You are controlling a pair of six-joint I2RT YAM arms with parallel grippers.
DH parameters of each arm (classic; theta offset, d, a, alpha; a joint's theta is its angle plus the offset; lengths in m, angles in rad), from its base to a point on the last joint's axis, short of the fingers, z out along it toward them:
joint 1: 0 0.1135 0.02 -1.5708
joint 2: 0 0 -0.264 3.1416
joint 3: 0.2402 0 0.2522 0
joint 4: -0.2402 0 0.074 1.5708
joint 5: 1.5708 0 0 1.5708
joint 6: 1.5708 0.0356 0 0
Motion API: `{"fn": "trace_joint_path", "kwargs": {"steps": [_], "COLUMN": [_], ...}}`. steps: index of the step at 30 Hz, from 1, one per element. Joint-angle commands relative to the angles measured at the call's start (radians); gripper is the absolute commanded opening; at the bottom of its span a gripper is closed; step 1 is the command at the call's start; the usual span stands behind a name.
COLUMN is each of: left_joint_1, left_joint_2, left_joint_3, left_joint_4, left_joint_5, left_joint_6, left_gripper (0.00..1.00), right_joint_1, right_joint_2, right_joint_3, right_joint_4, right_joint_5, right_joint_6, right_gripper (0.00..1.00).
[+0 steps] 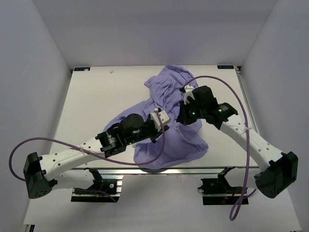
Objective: Zip up the jacket
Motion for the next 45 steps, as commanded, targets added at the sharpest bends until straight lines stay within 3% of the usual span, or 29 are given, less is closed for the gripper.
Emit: {"fn": "trace_joint_path", "kwargs": {"steps": [1,6,11,14,18,22,32,33,35,36,37,38,39,42,43,45], "left_joint_1": [-0.005,-0.005,-0.005,-0.005,-0.007,-0.010,-0.017,-0.017,-0.017,-0.017,-0.017,-0.017,-0.017,-0.017,-0.017,-0.017], "left_joint_2": [-0.024,-0.023,-0.055,-0.055,-0.037,-0.012,0.082,0.086,0.106,0.118,0.143,0.152,0.160,0.146,0.131,0.083], "left_joint_3": [-0.015,-0.030,-0.072,-0.118,-0.177,-0.240,-0.291,-0.299,-0.290,-0.259,-0.239,-0.219,-0.184,-0.150,-0.139,-0.121], "left_joint_4": [-0.016,-0.043,-0.056,-0.056,-0.065,-0.046,-0.079,-0.072,-0.092,-0.114,-0.140,-0.185,-0.207,-0.264,-0.273,-0.325], "left_joint_5": [0.076,0.089,0.110,0.170,0.254,0.383,0.442,0.439,0.411,0.399,0.377,0.365,0.353,0.291,0.268,0.146], "left_joint_6": [-0.031,-0.075,-0.164,-0.235,-0.359,-0.443,-0.534,-0.548,-0.565,-0.574,-0.577,-0.577,-0.577,-0.588,-0.592,-0.632], "left_gripper": [0.00,0.00,0.00,0.00,0.00,0.00,0.00,0.00,0.00,0.09,0.39,0.55,0.62,0.71,0.94,0.98], "right_joint_1": [-0.033,-0.082,-0.171,-0.223,-0.280,-0.315,-0.366,-0.366,-0.366,-0.364,-0.364,-0.364,-0.366,-0.366,-0.364,-0.367], "right_joint_2": [0.073,0.186,0.421,0.570,0.860,1.060,1.265,1.283,1.276,1.239,1.208,1.178,1.108,0.954,0.909,0.775], "right_joint_3": [0.009,0.046,0.176,0.329,0.697,0.958,1.146,1.169,1.180,1.149,1.116,1.077,1.006,0.889,0.858,0.784], "right_joint_4": [0.075,0.144,0.201,0.292,0.299,0.354,0.721,0.721,0.718,0.713,0.716,0.724,0.719,0.640,0.614,0.499], "right_joint_5": [0.079,0.171,0.205,0.260,0.286,0.320,0.357,0.355,0.308,0.293,0.268,0.230,0.219,0.213,0.219,0.243], "right_joint_6": [-0.036,-0.036,-0.066,-0.089,-0.118,-0.123,-0.106,-0.112,-0.114,-0.109,-0.096,-0.094,-0.089,-0.072,-0.065,-0.046], "right_gripper": [0.00,0.00,0.00,0.00,0.00,0.00,0.00,0.03,0.31,0.54,0.81,0.89,0.89,0.90,0.89,0.89]}}
